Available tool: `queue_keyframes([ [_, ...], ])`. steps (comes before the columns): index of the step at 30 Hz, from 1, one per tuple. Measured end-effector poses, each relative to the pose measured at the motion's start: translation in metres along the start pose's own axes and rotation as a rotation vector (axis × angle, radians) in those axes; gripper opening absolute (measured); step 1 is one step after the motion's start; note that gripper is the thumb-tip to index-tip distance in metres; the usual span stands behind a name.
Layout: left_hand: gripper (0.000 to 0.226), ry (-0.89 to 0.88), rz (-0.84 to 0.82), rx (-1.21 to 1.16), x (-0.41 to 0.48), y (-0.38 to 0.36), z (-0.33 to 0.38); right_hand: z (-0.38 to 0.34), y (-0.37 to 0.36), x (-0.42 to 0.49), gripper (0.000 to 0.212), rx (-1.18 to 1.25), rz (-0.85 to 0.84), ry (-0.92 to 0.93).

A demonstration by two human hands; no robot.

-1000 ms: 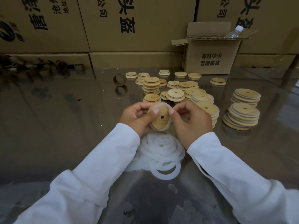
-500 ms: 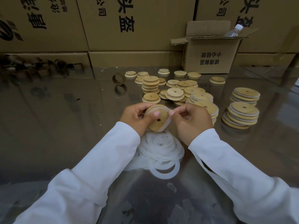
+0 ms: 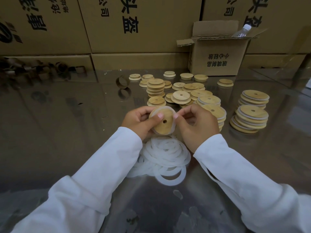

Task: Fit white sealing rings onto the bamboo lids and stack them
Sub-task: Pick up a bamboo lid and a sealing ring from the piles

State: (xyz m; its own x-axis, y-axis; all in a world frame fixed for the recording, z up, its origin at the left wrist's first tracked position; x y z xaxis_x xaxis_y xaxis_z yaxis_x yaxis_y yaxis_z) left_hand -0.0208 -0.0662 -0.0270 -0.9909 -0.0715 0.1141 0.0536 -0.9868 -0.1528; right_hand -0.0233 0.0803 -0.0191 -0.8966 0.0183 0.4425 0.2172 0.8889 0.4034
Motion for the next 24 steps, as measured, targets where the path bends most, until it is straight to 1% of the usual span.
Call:
queue_keyframes([
  [2,0.014,0.000,-0.021,0.042,-0.0011,-0.0007,-0.0010,-0.0004,0.0000,0.0000,0.006,-0.053,-0.012,0.036],
  [5,0.010,-0.053,-0.033,0.139,-0.0031,-0.0014,-0.0003,0.0003,-0.0010,-0.0007,0.007,-0.098,-0.030,0.062],
  [11,0.011,-0.115,-0.041,0.191,-0.0026,-0.0003,0.0027,0.0035,-0.0023,0.0028,0.018,-0.002,-0.014,-0.048],
  [17,0.011,-0.148,-0.049,0.188,-0.0029,-0.0008,0.0044,0.0056,-0.0019,0.0056,0.023,0.088,-0.021,-0.145],
  [21,0.012,-0.138,-0.044,0.184,-0.0028,0.0006,0.0041,0.0038,0.0005,0.0054,0.022,0.073,-0.054,-0.111],
  [24,0.011,-0.092,-0.016,0.133,-0.0010,0.0025,0.0031,0.0026,0.0022,0.0050,0.020,0.115,-0.071,-0.094],
])
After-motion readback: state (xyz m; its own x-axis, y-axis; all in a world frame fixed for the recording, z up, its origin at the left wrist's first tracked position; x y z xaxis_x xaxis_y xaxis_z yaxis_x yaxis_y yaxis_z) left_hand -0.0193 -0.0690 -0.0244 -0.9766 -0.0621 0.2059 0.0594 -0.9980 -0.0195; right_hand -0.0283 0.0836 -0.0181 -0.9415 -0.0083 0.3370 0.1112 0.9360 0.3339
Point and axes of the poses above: each hand's wrist, its own x-axis towards the middle knuckle, its own y-axis out of the back of the hand, z = x × y, the point moved 1 cm from there along x, towards the middle knuckle, and after that the axes turned 2 degrees about -x, right-handed, at the moved point
